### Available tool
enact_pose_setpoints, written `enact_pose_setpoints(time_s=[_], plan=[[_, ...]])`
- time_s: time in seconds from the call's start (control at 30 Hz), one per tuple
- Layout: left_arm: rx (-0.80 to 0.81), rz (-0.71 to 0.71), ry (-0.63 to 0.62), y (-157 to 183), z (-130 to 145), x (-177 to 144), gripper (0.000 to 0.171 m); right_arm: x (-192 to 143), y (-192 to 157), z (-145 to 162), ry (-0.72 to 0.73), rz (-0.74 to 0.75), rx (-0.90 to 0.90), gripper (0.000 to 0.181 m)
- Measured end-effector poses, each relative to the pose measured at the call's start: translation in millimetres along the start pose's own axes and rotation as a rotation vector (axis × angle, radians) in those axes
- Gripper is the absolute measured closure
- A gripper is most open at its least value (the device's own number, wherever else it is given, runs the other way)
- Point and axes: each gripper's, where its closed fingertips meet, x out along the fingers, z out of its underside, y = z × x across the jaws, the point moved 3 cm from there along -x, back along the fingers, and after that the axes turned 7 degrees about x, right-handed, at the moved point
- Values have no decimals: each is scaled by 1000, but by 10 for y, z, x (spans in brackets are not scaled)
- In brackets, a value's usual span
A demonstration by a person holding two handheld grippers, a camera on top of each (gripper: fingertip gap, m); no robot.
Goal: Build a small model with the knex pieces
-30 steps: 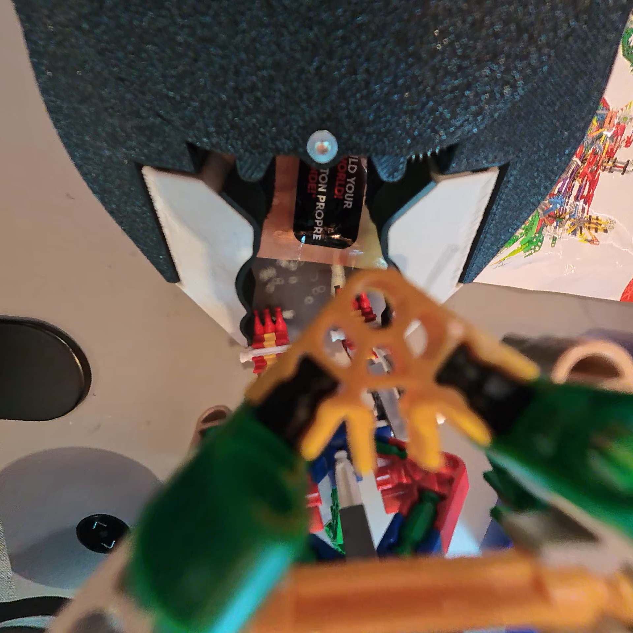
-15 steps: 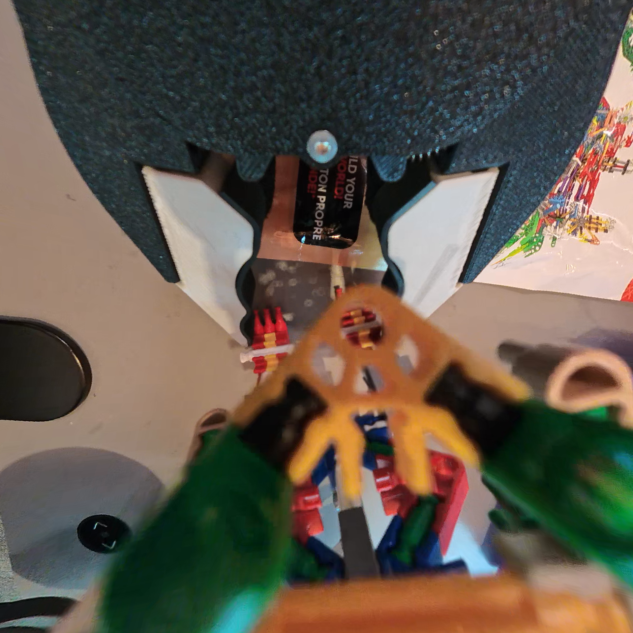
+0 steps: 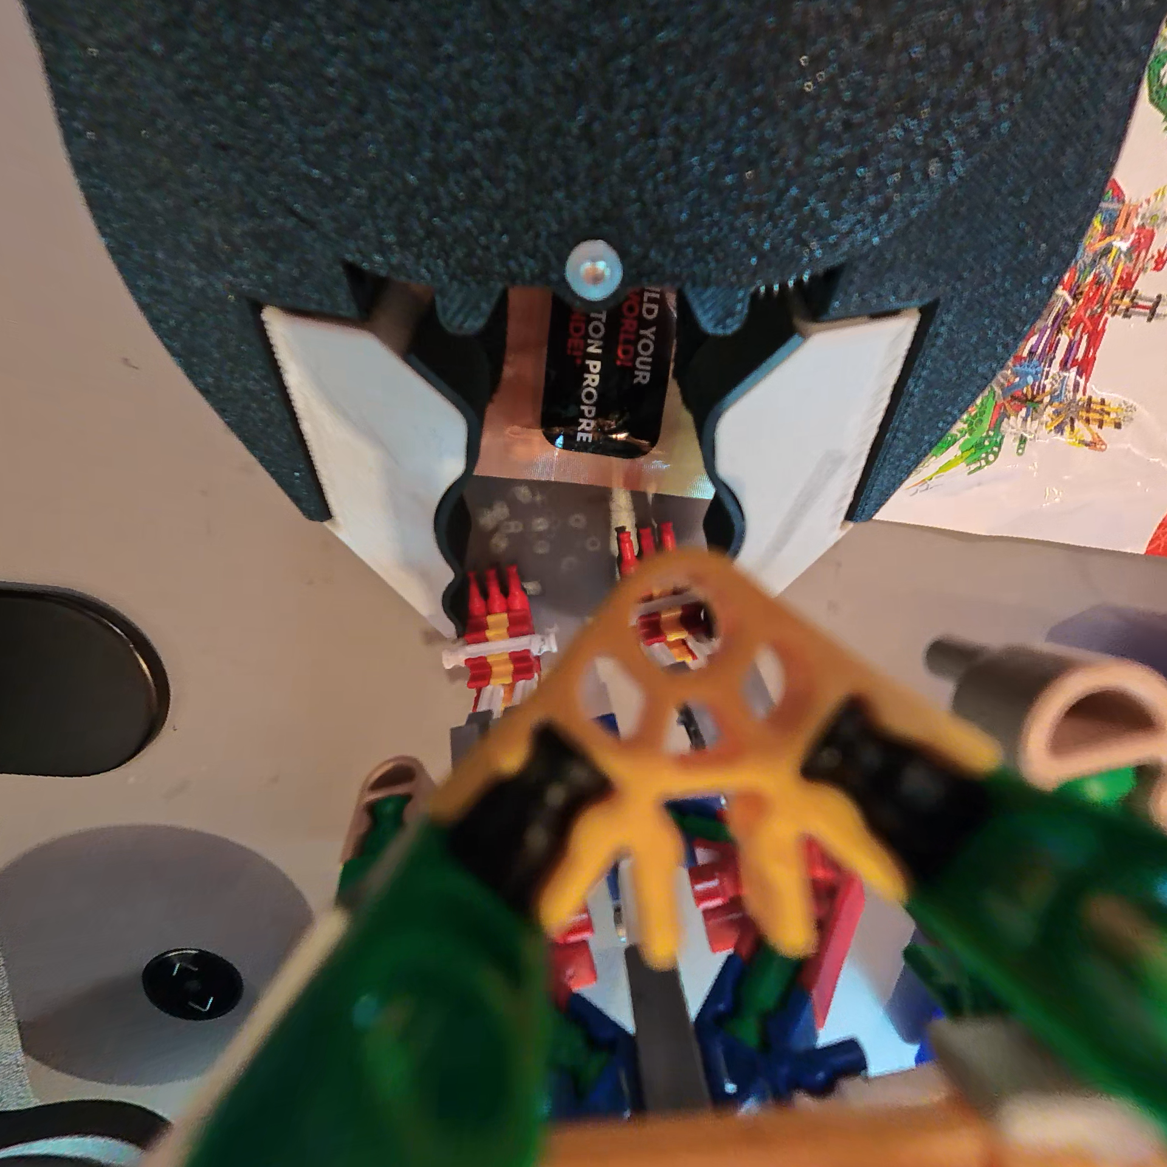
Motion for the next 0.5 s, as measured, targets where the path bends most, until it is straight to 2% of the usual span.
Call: enact_pose_setpoints(time_s=[0.07,0.23,0.33,0.5], plan=[[0,1,0,1,-1,0,98,-13,-161,21,-13,-99,23,169],[-2,-4,-1,0,-3,3,98,201,-139,150,-71,-40,82,157],[-17,-26,-5,-26,-5,11,98,286,-80,120,-25,-19,139,157],[-35,-45,-11,-68,-23,40,98,409,-91,144,-56,-48,149,157]])
